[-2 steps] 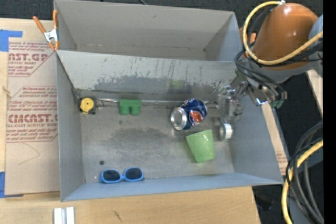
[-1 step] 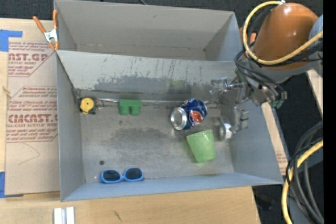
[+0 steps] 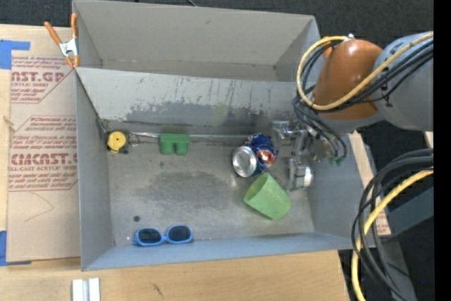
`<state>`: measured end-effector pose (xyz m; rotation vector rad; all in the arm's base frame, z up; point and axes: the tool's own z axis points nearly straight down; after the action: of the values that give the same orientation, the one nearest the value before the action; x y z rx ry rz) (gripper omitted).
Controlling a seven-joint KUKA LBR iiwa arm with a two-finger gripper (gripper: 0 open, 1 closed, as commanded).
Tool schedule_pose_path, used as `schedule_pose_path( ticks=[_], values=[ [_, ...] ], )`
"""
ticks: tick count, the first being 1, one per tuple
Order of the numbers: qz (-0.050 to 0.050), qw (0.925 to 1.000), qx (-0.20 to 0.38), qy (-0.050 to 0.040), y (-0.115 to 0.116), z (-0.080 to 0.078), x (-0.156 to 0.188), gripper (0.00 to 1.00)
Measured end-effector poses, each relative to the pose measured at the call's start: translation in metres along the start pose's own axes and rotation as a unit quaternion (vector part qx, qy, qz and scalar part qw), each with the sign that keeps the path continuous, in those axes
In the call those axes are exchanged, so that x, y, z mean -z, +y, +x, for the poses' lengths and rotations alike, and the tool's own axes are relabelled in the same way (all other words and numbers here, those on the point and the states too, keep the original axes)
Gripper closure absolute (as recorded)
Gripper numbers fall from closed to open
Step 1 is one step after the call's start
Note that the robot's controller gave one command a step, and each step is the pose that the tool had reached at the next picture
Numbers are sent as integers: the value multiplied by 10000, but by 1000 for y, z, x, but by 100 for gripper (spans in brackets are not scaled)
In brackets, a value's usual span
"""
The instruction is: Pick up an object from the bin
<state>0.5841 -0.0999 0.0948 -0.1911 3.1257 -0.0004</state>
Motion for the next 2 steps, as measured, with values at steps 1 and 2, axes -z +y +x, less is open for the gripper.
schedule_pose_path(
  ticks=[1,2],
  values=[
    [22,9966,-819,-94,49,15,-15,0],
    [14,9939,-1098,-84,79,0,-17,0]
  ],
)
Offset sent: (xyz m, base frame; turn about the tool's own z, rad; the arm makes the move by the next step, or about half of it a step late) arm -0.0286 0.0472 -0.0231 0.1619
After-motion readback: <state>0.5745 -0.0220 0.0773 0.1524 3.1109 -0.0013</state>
